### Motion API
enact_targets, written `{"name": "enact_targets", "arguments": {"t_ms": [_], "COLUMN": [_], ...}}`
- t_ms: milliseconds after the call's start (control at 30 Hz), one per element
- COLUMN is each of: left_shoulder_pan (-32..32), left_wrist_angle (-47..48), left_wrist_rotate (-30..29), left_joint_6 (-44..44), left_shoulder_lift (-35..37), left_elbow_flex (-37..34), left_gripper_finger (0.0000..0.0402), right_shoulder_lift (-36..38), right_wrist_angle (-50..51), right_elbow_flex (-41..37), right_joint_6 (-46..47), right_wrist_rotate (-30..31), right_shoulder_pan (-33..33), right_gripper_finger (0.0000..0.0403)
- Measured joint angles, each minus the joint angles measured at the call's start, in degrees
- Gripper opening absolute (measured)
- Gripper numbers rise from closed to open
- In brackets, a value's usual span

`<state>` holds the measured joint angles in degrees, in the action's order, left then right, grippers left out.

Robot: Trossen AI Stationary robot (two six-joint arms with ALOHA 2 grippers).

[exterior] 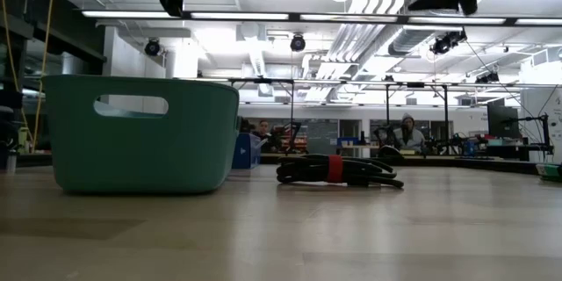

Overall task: Pick and place USB-C Cables
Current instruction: Put the green charger cable into the green bin

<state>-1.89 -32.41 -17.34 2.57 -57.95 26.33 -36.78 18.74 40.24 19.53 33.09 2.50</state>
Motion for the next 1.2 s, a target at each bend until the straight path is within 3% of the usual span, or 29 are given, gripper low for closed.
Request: {"name": "enact_targets", "arguments": {"t_ms": [267, 367, 567, 800, 1200], "left_shoulder_pan": [0.00, 0.00, 0.00, 0.00, 0.00], "left_wrist_angle": [0.03, 0.03, -0.01, -0.02, 0.01], "left_wrist_rotate": [0.00, 0.00, 0.00, 0.00, 0.02], "left_joint_6": [-0.42, -0.44, -0.44, -0.44, -0.44], "left_shoulder_lift": [0.02, 0.02, 0.02, 0.02, 0.02], "left_elbow_flex": [0.00, 0.00, 0.00, 0.00, 0.00], "left_gripper_finger": [0.0000, 0.0000, 0.0000, 0.0000, 0.0000], "right_shoulder_lift": [-5.72, -7.13, -13.06, -22.53, -39.13], "right_wrist_angle": [11.74, 18.37, 38.63, 56.17, 58.80], "right_elbow_flex": [11.28, 12.13, 12.22, 12.20, 12.09], "right_joint_6": [2.35, 10.32, 27.80, 44.81, 50.09], "right_wrist_rotate": [-0.47, -2.78, -14.39, -15.99, -21.62], "right_shoulder_pan": [0.00, 0.00, 1.15, 4.55, 10.90], "right_gripper_finger": [0.0256, 0.0256, 0.0256, 0.0256, 0.0256]}}
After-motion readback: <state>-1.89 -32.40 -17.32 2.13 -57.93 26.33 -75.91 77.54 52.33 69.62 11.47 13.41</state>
